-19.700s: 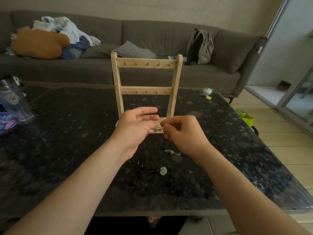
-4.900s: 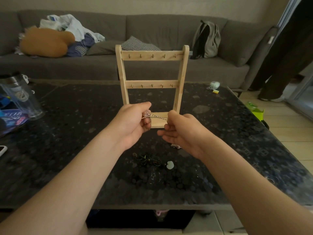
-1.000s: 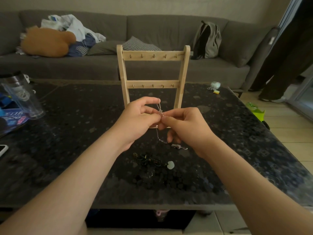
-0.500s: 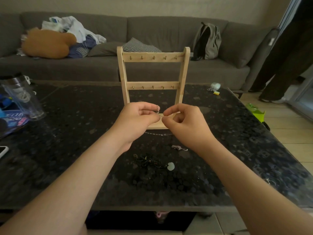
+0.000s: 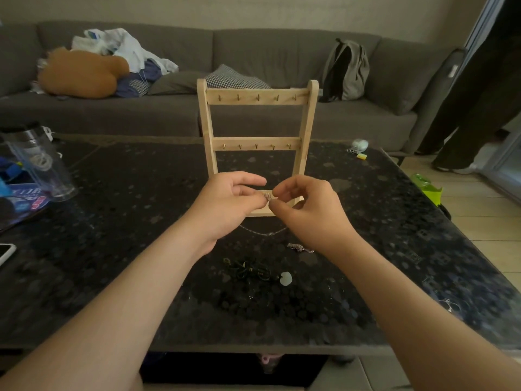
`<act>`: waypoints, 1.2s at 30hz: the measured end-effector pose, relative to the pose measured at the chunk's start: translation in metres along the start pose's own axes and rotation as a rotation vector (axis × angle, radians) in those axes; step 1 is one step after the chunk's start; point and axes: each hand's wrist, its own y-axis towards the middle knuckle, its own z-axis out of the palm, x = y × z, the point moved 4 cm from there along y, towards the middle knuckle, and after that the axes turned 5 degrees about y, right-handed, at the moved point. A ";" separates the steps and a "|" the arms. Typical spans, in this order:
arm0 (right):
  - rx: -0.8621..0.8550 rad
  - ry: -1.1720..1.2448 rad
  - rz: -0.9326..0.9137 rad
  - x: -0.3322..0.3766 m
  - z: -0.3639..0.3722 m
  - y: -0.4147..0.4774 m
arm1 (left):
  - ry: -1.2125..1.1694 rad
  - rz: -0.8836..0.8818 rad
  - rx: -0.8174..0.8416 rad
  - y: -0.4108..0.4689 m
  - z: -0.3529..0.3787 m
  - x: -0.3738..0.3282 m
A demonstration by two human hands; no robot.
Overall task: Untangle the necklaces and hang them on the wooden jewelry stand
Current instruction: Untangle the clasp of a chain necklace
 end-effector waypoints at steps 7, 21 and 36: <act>0.001 0.085 0.102 0.000 0.000 -0.002 | 0.058 0.008 0.009 -0.001 0.000 -0.001; 0.112 0.214 0.260 0.001 0.003 -0.005 | -0.063 -0.075 -0.019 -0.003 0.004 -0.001; 0.198 0.347 0.354 -0.001 0.006 -0.004 | -0.039 -0.099 0.113 -0.002 0.008 -0.001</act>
